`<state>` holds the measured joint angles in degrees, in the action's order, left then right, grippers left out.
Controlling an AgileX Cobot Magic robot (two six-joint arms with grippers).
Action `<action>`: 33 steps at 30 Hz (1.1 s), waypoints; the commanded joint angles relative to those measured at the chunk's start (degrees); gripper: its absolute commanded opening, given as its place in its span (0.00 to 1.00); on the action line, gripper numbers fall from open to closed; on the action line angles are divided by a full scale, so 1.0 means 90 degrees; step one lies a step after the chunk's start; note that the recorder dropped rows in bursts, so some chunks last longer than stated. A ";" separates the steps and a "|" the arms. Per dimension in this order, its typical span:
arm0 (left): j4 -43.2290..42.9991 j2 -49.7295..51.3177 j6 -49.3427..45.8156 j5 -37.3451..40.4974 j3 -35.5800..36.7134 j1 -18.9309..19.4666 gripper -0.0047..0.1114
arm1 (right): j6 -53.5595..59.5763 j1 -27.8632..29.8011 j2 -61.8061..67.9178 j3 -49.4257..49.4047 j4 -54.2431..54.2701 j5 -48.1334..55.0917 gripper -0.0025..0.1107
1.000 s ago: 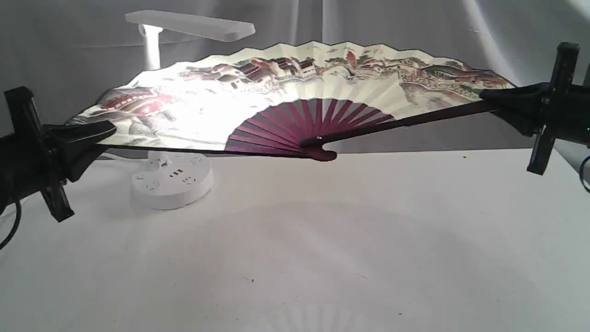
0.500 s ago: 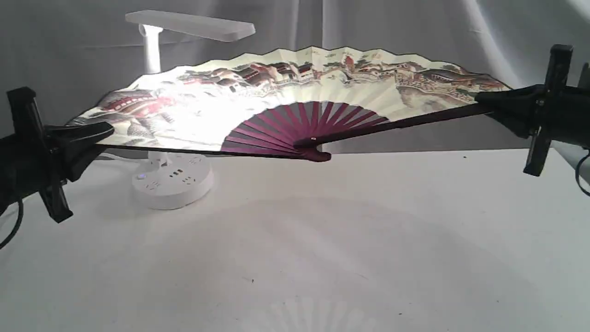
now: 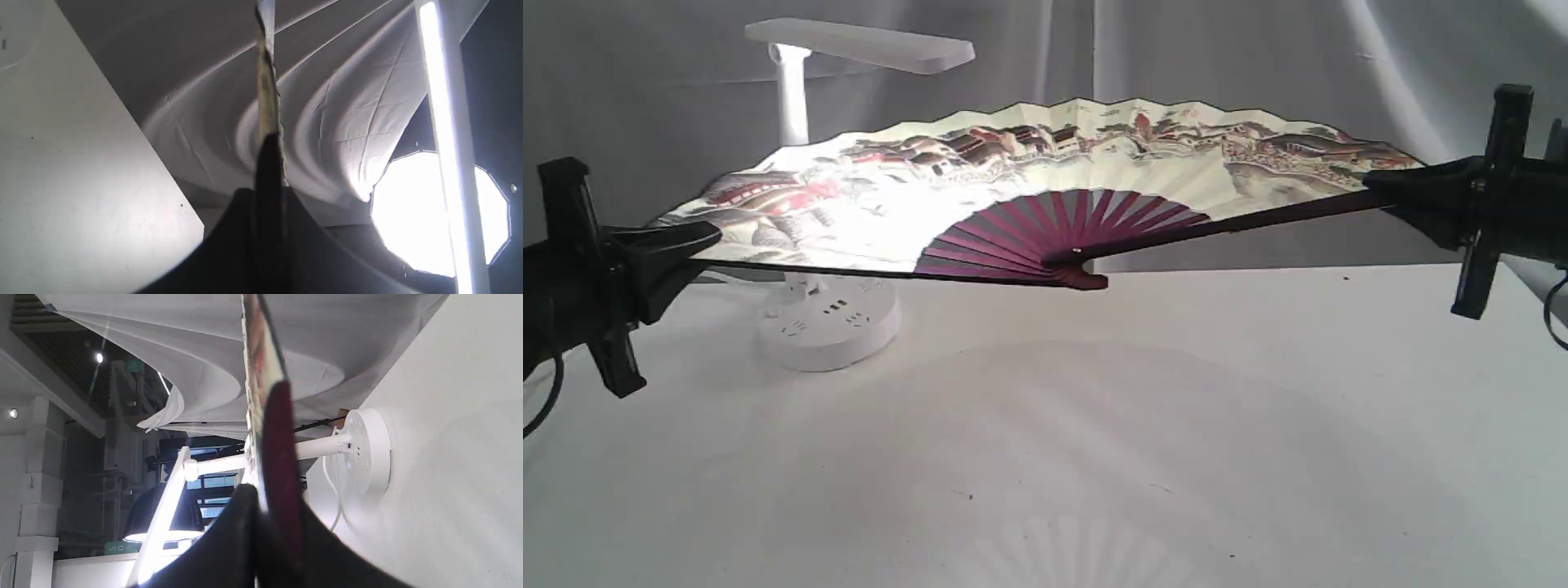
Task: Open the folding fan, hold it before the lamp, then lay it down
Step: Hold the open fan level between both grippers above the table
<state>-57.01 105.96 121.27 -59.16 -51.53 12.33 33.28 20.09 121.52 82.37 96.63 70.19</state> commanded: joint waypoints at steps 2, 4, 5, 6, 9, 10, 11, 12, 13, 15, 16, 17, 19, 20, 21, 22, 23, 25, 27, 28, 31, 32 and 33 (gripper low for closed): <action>0.0610 -0.0070 0.0140 0.0663 0.0003 0.0155 0.04 | 0.0090 0.0200 0.0005 0.0046 0.0369 -0.0586 0.02; 0.0585 -0.0070 0.0140 0.0661 0.0003 0.0155 0.04 | 0.0098 0.0200 0.0005 0.0046 0.0369 -0.0611 0.02; 0.0585 -0.0070 0.0140 0.0661 0.0003 0.0155 0.04 | 0.0098 0.0200 0.0005 0.0046 0.0369 -0.0623 0.02; 0.0568 -0.0070 0.0140 0.0661 0.0003 0.0155 0.04 | 0.0098 0.0200 0.0005 0.0046 0.0369 -0.0623 0.02; 0.0509 -0.0070 0.0140 0.0661 0.0003 0.0155 0.04 | 0.0176 0.0200 0.0005 0.0046 0.0369 -0.0591 0.02; 0.0439 -0.0070 0.0140 0.0661 0.0003 0.0155 0.04 | 0.0170 0.0200 0.0005 0.0046 0.0369 -0.0559 0.02; 0.0389 -0.0070 0.0140 0.0661 0.0003 0.0155 0.04 | 0.0185 0.0200 0.0005 0.0046 0.0369 -0.0504 0.02; 0.0299 -0.0070 0.0140 0.0661 0.0003 0.0155 0.04 | 0.0206 0.0200 0.0005 0.0046 0.0369 -0.0438 0.02; 0.0238 -0.0070 0.0140 0.0661 0.0003 0.0155 0.04 | 0.0206 0.0200 0.0005 0.0046 0.0369 -0.0365 0.02; 0.0075 -0.0070 0.0140 0.0623 0.0003 0.0155 0.04 | 0.0264 0.0200 0.0005 0.0046 0.0369 -0.0222 0.02; -0.0070 -0.0070 0.0140 0.0608 0.0003 0.0155 0.04 | 0.0345 0.0200 0.0005 0.0046 0.0369 -0.0163 0.02; -0.0160 -0.0070 0.0140 0.0608 0.0003 0.0155 0.04 | 0.0463 0.0200 0.0005 0.0046 0.0369 -0.0060 0.02; -0.0402 -0.0070 0.0140 0.0608 0.0003 0.0155 0.04 | 0.0504 0.0200 0.0005 0.0004 0.0369 -0.0025 0.02; -0.0477 -0.0070 0.0140 0.0608 0.0003 0.0155 0.04 | 0.0571 0.0200 0.0005 -0.0036 0.0369 -0.0025 0.02; -0.0563 -0.0070 0.0140 0.0571 0.0003 0.0155 0.04 | 0.0635 0.0200 0.0005 -0.0096 0.0369 -0.0025 0.02; -0.0657 -0.0070 0.0140 0.0504 0.0003 0.0155 0.04 | 0.0747 0.0200 0.0005 -0.0168 0.0369 -0.0025 0.02; -0.0767 -0.0070 0.0140 0.0409 0.0003 0.0155 0.04 | 0.0887 0.0200 0.0005 -0.0240 0.0369 -0.0025 0.02; -0.0978 -0.0070 0.0140 0.0167 0.0003 0.0155 0.04 | 0.1246 0.0200 0.0005 -0.0388 0.0369 -0.0025 0.02; -0.1063 -0.0070 0.0140 -0.0040 0.0003 0.0155 0.04 | 0.1407 0.0200 0.0005 -0.0544 0.0369 -0.0025 0.02; -0.1063 -0.0070 0.0140 -0.0137 0.0003 0.0155 0.04 | 0.1407 0.0200 0.0005 -0.0581 0.0369 -0.0025 0.02; -0.1063 -0.0070 0.0140 -0.0339 0.0003 0.0155 0.04 | 0.1384 0.0200 0.0005 -0.0595 0.0369 -0.0025 0.02; -0.1063 -0.0070 0.0140 -0.0323 0.0003 0.0155 0.04 | 0.1211 0.0200 0.0005 -0.0595 0.0369 -0.0025 0.02; -0.1048 -0.0070 0.0140 -0.0299 0.0003 0.0155 0.04 | 0.1081 0.0200 -0.0010 -0.0595 0.0369 -0.0025 0.02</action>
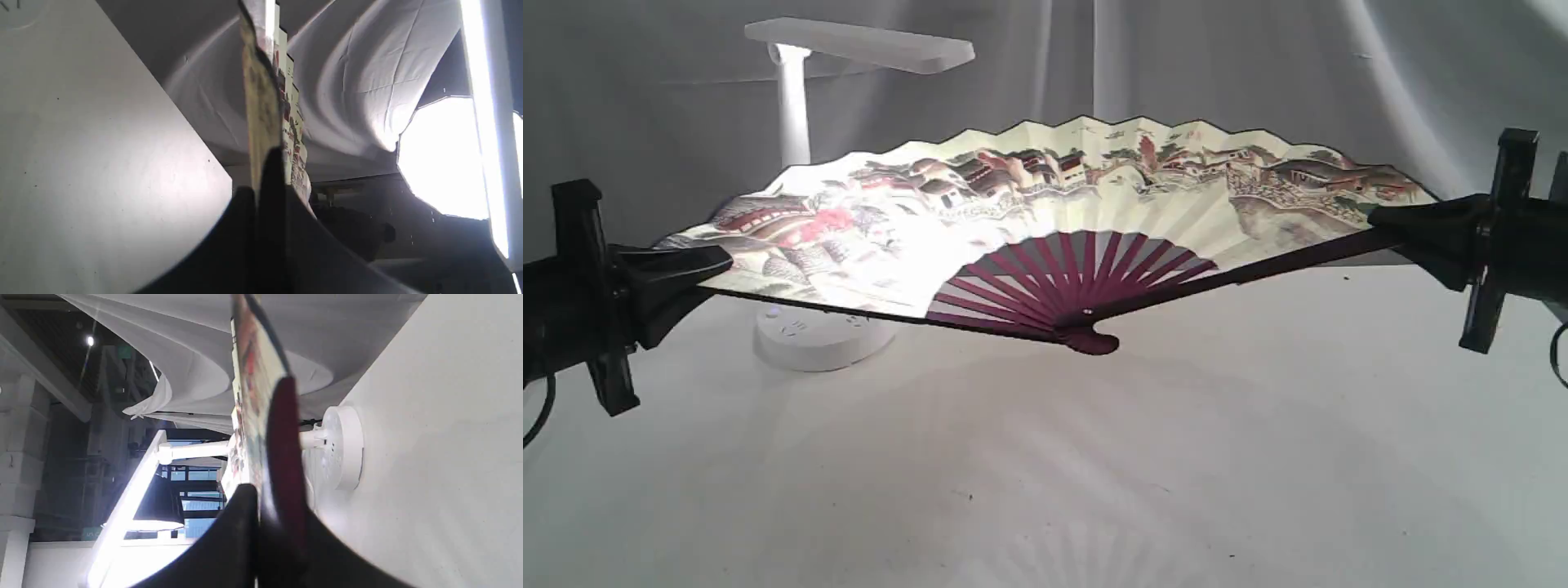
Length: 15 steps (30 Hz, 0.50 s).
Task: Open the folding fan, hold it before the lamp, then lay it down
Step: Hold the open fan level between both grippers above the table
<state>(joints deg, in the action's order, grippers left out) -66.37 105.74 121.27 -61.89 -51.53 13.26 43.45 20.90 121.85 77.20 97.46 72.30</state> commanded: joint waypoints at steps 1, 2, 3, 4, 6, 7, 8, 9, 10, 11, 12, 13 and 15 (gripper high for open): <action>0.0084 -0.0045 0.0140 0.0019 0.0003 0.0051 0.04 | -0.0169 0.0110 -0.0062 -0.0020 0.0277 -0.0259 0.02; 0.0163 -0.0045 0.0140 0.0019 0.0003 0.0051 0.04 | -0.0293 0.0110 -0.0088 -0.0020 0.0277 -0.0259 0.02; 0.0365 -0.0045 0.0140 -0.0022 0.0003 0.0051 0.04 | -0.0423 0.0110 -0.0118 0.0008 0.0277 -0.0259 0.02; 0.0566 -0.0045 0.0140 -0.0057 0.0003 0.0051 0.04 | -0.0496 0.0123 -0.0134 0.0033 0.0277 -0.0259 0.02; 0.0921 -0.0045 0.0140 -0.0174 0.0003 0.0051 0.04 | -0.0656 0.0124 -0.0177 0.0095 0.0277 -0.0259 0.02; 0.1076 -0.0045 0.0140 -0.0292 0.0003 0.0051 0.04 | -0.0771 0.0124 -0.0177 0.0136 0.0277 -0.0259 0.02; 0.1190 -0.0045 0.0140 -0.0377 0.0003 0.0051 0.04 | -0.0905 0.0124 -0.0194 0.0193 0.0277 -0.0259 0.02; 0.1274 -0.0045 0.0140 -0.0411 0.0003 0.0051 0.04 | -0.1032 0.0124 -0.0203 0.0252 0.0277 -0.0259 0.02; 0.1297 -0.0045 0.0140 -0.0426 0.0003 0.0051 0.04 | -0.1070 0.0124 -0.0236 0.0300 0.0277 -0.0259 0.02; 0.1334 -0.0045 0.0140 -0.0423 0.0003 0.0051 0.04 | -0.1077 0.0124 -0.0272 0.0348 0.0277 -0.0259 0.02; 0.1373 -0.0045 0.0140 -0.0423 0.0003 0.0051 0.04 | -0.1077 0.0124 -0.0308 0.0374 0.0277 -0.0259 0.02; 0.1421 -0.0045 0.0140 -0.0423 0.0003 0.0051 0.04 | -0.1107 0.0124 -0.0348 0.0422 0.0277 -0.0259 0.02; 0.1522 -0.0073 0.0140 -0.0436 0.0003 0.0051 0.04 | -0.1184 0.0124 -0.0404 0.0476 0.0277 -0.0259 0.02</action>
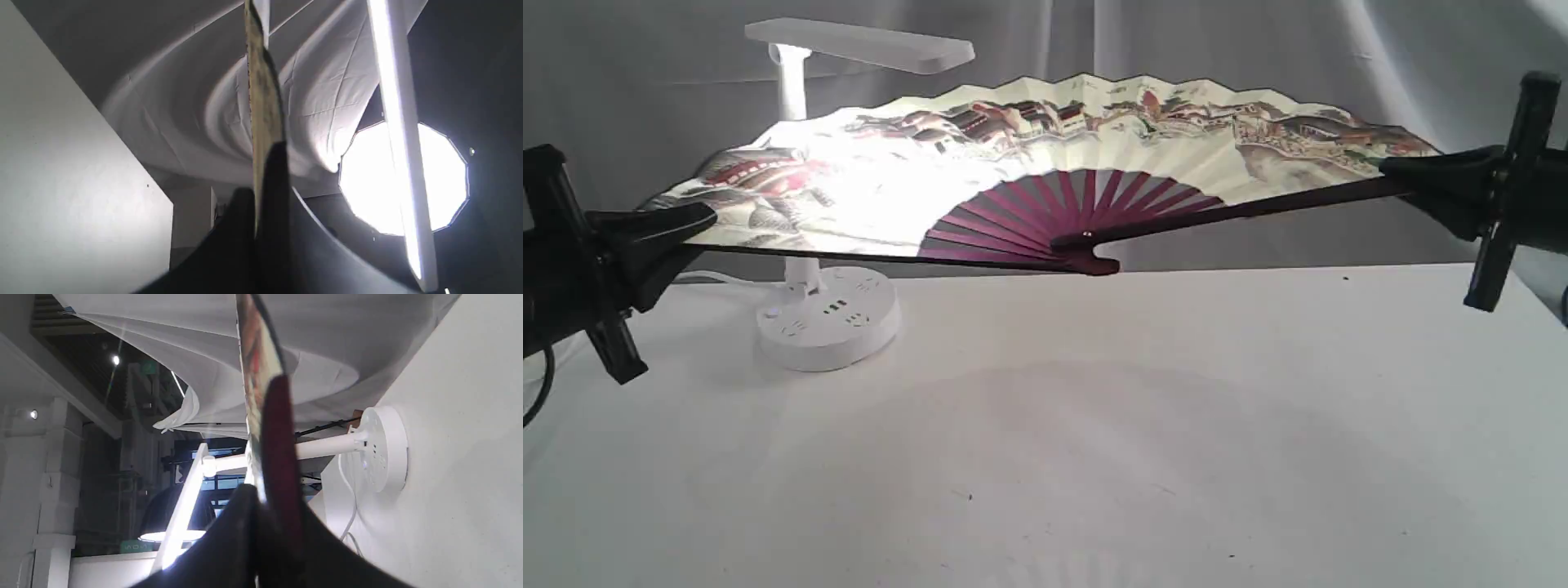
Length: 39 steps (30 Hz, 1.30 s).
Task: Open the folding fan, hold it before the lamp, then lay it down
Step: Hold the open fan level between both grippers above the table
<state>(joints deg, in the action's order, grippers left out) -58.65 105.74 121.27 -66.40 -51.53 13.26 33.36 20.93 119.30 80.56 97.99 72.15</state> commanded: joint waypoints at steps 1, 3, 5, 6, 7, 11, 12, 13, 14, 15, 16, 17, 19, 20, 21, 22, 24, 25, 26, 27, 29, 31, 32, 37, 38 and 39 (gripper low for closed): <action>0.0670 -0.0100 0.0140 0.0085 0.0003 0.0051 0.04 | -0.0116 0.0120 -0.0180 0.0102 0.0218 -0.0243 0.02; 0.0699 -0.0208 0.0140 0.0094 0.0003 0.0051 0.04 | -0.0140 0.0120 -0.0225 0.0102 0.0218 -0.0243 0.02; 0.0730 -0.0325 0.0140 0.0094 0.0003 0.0051 0.04 | -0.0214 0.0120 -0.0262 0.0102 0.0218 -0.0243 0.02; 0.0730 -0.0388 0.0140 0.0153 0.0003 0.0051 0.04 | -0.0214 0.0120 -0.0262 0.0102 0.0218 -0.0243 0.02; 0.0730 -0.0476 0.0140 0.0257 0.0003 0.0051 0.04 | -0.0233 0.0120 -0.0262 0.0102 0.0218 -0.0243 0.02; 0.0536 -0.0746 0.0140 0.0884 0.0003 0.0051 0.04 | -0.0282 0.0120 -0.0262 0.0102 0.0218 -0.0243 0.02; 0.0525 -0.0775 0.0140 0.0884 0.0003 0.0051 0.04 | -0.0316 0.0120 -0.0262 0.0102 0.0218 -0.0243 0.02; 0.0525 -0.0795 0.0140 0.0873 0.0003 0.0051 0.04 | -0.0316 0.0120 -0.0262 0.0102 0.0218 -0.0243 0.02; 0.0539 -0.0812 0.0140 0.0838 0.0003 0.0051 0.04 | -0.0316 0.0120 -0.0262 0.0102 0.0218 -0.0243 0.02; 0.0540 -0.0809 0.0140 0.0812 0.0003 0.0051 0.04 | -0.0316 0.0120 -0.0262 0.0102 0.0218 -0.0243 0.02; 0.0540 -0.0821 0.0140 0.0816 0.0003 0.0051 0.04 | -0.0316 0.0120 -0.0262 0.0102 0.0218 -0.0243 0.02; 0.0521 -0.0837 0.0140 0.0816 0.0003 0.0051 0.04 | -0.0316 0.0120 -0.0262 0.0102 0.0218 -0.0243 0.02; 0.0505 -0.0849 0.0140 0.0828 0.0003 0.0051 0.04 | -0.0299 0.0120 -0.0262 0.0102 0.0218 -0.0243 0.02; 0.0469 -0.0849 0.0140 0.0841 0.0003 0.0051 0.04 | -0.0262 0.0120 -0.0262 0.0102 0.0218 -0.0243 0.02; 0.0439 -0.0849 0.0140 0.0843 0.0003 0.0051 0.04 | -0.0220 0.0120 -0.0262 0.0102 0.0218 -0.0243 0.02; 0.0404 -0.0849 0.0140 0.0885 0.0003 0.0051 0.04 | -0.0202 0.0120 -0.0262 0.0102 0.0218 -0.0243 0.02; 0.0373 -0.0849 0.0140 0.0885 0.0003 0.0051 0.04 | -0.0136 0.0120 -0.0262 0.0102 0.0218 -0.0243 0.02; 0.0359 -0.0849 0.0140 0.0897 0.0003 0.0051 0.04 | -0.0116 0.0120 -0.0262 0.0102 0.0218 -0.0243 0.02; 0.0359 -0.0849 0.0140 0.0897 0.0003 0.0051 0.04 | -0.0082 0.0120 -0.0262 0.0102 0.0218 -0.0243 0.02; 0.0346 -0.0849 0.0140 0.0897 0.0003 0.0051 0.04 | -0.0035 0.0120 -0.0262 0.0102 0.0218 -0.0243 0.02; 0.0218 -0.0849 0.0140 0.0988 0.0003 0.0051 0.04 | -0.0008 0.0120 -0.0262 0.0102 0.0218 -0.0243 0.02; 0.0053 -0.0849 0.0140 0.1145 0.0003 0.0051 0.04 | 0.0057 0.0120 -0.0262 0.0102 0.0218 -0.0243 0.02; -0.0036 -0.0849 0.0140 0.1213 0.0003 0.0051 0.04 | 0.0090 0.0120 -0.0262 0.0102 0.0218 -0.0243 0.02; -0.0422 -0.0849 0.0140 0.1453 0.0023 0.0051 0.04 | 0.0310 0.0120 -0.0262 -0.0048 -0.0137 -0.0243 0.02; -0.0458 -0.0849 0.0140 0.1468 0.0052 0.0051 0.04 | 0.0507 0.0120 -0.0262 -0.0130 -0.0155 -0.0243 0.02; -0.0485 -0.0849 0.0140 0.1516 0.0105 0.0051 0.04 | 0.0605 0.0120 -0.0262 -0.0207 -0.0214 -0.0243 0.02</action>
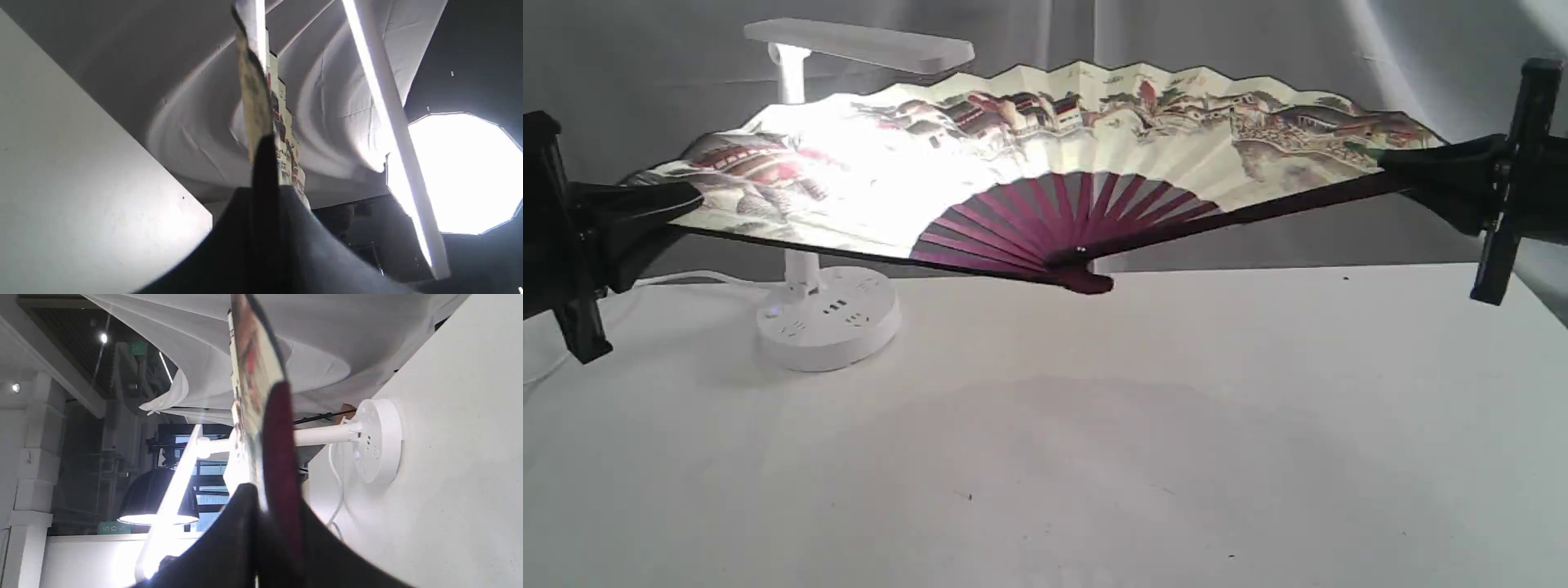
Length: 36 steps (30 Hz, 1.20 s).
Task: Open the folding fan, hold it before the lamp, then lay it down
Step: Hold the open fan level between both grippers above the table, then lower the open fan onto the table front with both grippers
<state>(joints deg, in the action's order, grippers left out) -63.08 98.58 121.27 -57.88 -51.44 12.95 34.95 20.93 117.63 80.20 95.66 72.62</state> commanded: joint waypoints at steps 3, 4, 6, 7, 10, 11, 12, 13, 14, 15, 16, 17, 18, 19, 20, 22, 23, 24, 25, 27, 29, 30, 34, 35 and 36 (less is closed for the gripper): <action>-0.0107 -0.0055 0.0140 0.0791 0.0299 0.0086 0.04 | 0.0607 0.0120 -0.0077 -0.0473 -0.0017 -0.0399 0.02; -0.0185 -0.0055 0.0140 0.0888 0.0362 0.0086 0.04 | 0.0651 0.0120 -0.0060 -0.0559 -0.0017 -0.0444 0.02; -0.0451 -0.0055 0.0140 0.1068 0.0420 0.0086 0.04 | 0.0829 0.0120 -0.0012 -0.0750 -0.0002 -0.0508 0.02; -0.0583 -0.0055 0.0140 0.1068 0.0433 0.0086 0.04 | 0.0952 0.0120 0.0014 -0.0810 -0.0002 -0.0508 0.02; -0.0977 -0.0055 0.0140 0.1047 0.0433 0.0086 0.04 | 0.1281 0.0120 0.0131 -0.0987 -0.0027 -0.0507 0.02; -0.1099 -0.0055 0.0140 0.0992 0.0433 0.0086 0.04 | 0.1446 0.0108 0.0143 -0.1076 -0.0027 -0.0508 0.02; -0.1208 -0.0055 0.0140 0.0962 0.0433 0.0086 0.04 | 0.1558 0.0108 0.0158 -0.1169 -0.0009 -0.0536 0.02; -0.1305 -0.0055 0.0140 0.0962 0.0433 0.0086 0.04 | 0.1654 0.0108 0.0158 -0.1245 0.0080 -0.0536 0.02; -0.1464 -0.0055 0.0140 0.0962 0.0448 0.0086 0.04 | 0.1885 0.0108 0.0158 -0.1363 0.0255 -0.0492 0.02; -0.1587 -0.0055 0.0140 0.0962 0.0474 0.0086 0.04 | 0.2199 0.0108 0.0158 -0.1482 0.0450 -0.0429 0.02; -0.1709 -0.0055 0.0140 0.0975 0.0512 0.0086 0.04 | 0.2442 0.0108 0.0158 -0.1591 0.0476 -0.0310 0.02; -0.1803 -0.0055 0.0140 0.0975 0.0590 0.0086 0.04 | 0.2741 0.0108 0.0158 -0.1695 0.0476 -0.0295 0.02; -0.1863 -0.0055 0.0140 0.0975 0.0633 0.0086 0.04 | 0.3057 0.0108 0.0158 -0.1775 0.0476 -0.0295 0.02; -0.1912 -0.0055 0.0096 0.0986 0.0684 0.0086 0.04 | 0.3285 0.0108 0.0158 -0.1867 0.0476 -0.0295 0.02; -0.1930 -0.0055 0.0037 0.0986 0.0721 0.0086 0.04 | 0.3384 0.0120 0.0158 -0.1946 0.0476 -0.0295 0.02; -0.1971 -0.0055 -0.0059 0.0953 0.0859 0.0086 0.04 | 0.3489 0.0132 0.0158 -0.2177 0.0476 -0.0295 0.02; -0.2008 -0.0055 -0.0077 0.0942 0.0922 0.0086 0.04 | 0.3587 0.0132 0.0158 -0.2275 0.0476 -0.0295 0.02; -0.2023 -0.0055 -0.0142 0.0942 0.0987 0.0086 0.04 | 0.3757 0.0132 0.0158 -0.2423 0.0476 -0.0295 0.02; -0.2023 -0.0055 -0.0209 0.0938 0.1042 0.0086 0.04 | 0.3835 0.0132 0.0158 -0.2518 0.0476 -0.0295 0.02; -0.2010 -0.0055 -0.0208 0.0938 0.1193 0.0086 0.04 | 0.4252 0.0143 0.0158 -0.2742 0.0476 -0.0295 0.02; -0.1997 -0.0055 -0.0226 0.0938 0.1332 0.0086 0.04 | 0.4498 0.0187 0.0158 -0.2921 0.0476 -0.0295 0.02; -0.1997 -0.0055 -0.0306 0.0938 0.1407 0.0086 0.04 | 0.4509 0.0207 0.0158 -0.3008 0.0476 -0.0295 0.02; -0.1868 -0.0055 -0.0871 0.0938 0.1687 0.0086 0.04 | 0.4568 0.0343 0.0158 -0.3202 0.0476 -0.0295 0.02; -0.1767 -0.0055 -0.0992 0.0938 0.1802 0.0086 0.04 | 0.4619 0.0358 0.0158 -0.3237 0.0476 -0.0295 0.02; -0.1689 -0.0055 -0.1097 0.0938 0.1867 0.0086 0.04 | 0.4685 0.0358 0.0158 -0.3297 0.0476 -0.0295 0.02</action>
<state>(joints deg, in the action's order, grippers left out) -74.40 98.50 116.73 -51.91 -35.60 13.91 72.35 23.42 119.34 50.99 98.62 72.49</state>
